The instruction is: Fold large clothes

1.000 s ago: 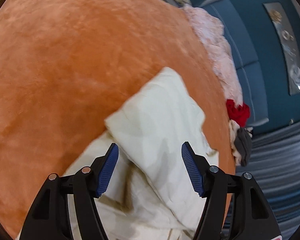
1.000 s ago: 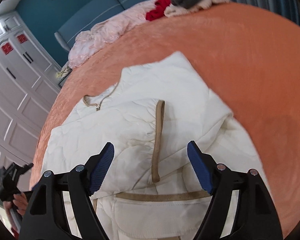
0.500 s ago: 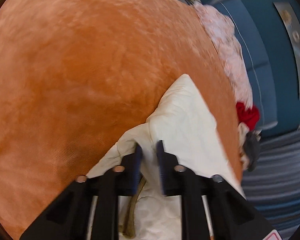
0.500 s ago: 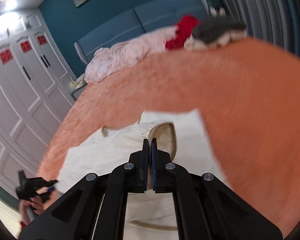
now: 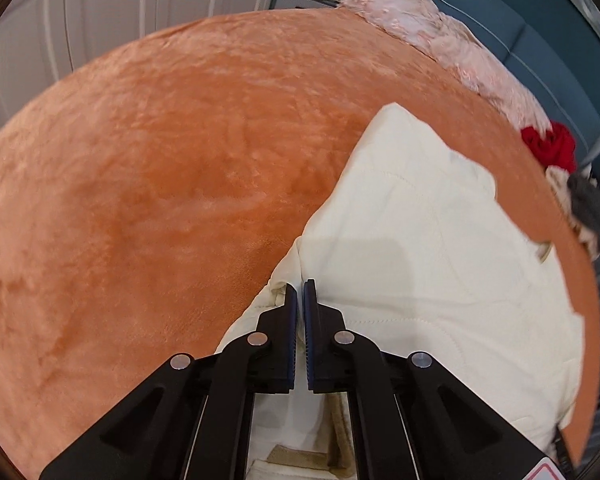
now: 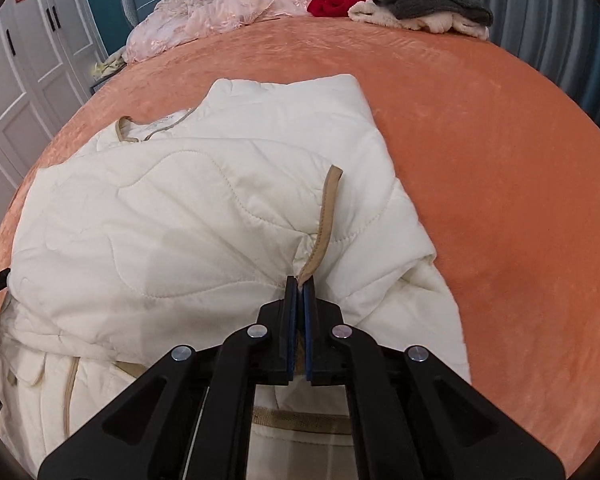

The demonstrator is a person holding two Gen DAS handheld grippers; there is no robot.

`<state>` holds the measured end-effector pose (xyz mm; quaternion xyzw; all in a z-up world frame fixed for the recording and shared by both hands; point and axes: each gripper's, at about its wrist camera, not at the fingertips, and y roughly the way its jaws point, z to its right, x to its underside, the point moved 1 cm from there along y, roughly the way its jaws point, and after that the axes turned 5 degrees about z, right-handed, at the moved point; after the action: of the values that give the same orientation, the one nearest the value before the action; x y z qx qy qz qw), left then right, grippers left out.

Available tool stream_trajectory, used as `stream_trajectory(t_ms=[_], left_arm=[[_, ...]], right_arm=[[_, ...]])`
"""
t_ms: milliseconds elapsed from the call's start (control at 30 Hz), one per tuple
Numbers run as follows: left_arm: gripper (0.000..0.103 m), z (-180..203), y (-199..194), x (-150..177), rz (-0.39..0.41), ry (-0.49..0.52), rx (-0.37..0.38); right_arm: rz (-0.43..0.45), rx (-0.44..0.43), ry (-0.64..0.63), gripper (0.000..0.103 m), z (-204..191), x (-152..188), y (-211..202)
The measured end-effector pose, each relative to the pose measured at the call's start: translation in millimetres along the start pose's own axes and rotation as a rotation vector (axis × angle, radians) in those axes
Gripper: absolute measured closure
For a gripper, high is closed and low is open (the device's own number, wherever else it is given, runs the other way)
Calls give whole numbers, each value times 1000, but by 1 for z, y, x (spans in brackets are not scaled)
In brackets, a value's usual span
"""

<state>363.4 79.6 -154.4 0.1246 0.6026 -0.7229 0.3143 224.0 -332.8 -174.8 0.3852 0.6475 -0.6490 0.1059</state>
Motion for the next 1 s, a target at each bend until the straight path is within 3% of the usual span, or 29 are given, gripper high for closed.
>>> stream_trajectory(t_ms=[67,200,300,433,533,667,800,1000], left_arm=[[100,7,-1,1,19,44,-32],[97,11,-26,0,65,108,-83],[97,14,-56,-7,113,133,-68],[97,45,-76,-21,166,171,3],[97,86,-60,-25,149,215,66],[96,124,-20,-7,92,285,76],[96,135,17,19,40,343,35],[96,132,35,43,100,382,28]], right_arm=[[8,-1,22,97,3,-3,-8],[99,38,59,81,12,-11,-46],[194,32,48,81,7,-24,-76],[202,-68,21,81,-25,-52,-68],[183,-105,-57,81,-59,-62,-43],[120,-105,-132,81,-86,-55,-2],[65,-95,-159,82,-90,-34,28],[81,-122,-136,83,-81,-15,42]])
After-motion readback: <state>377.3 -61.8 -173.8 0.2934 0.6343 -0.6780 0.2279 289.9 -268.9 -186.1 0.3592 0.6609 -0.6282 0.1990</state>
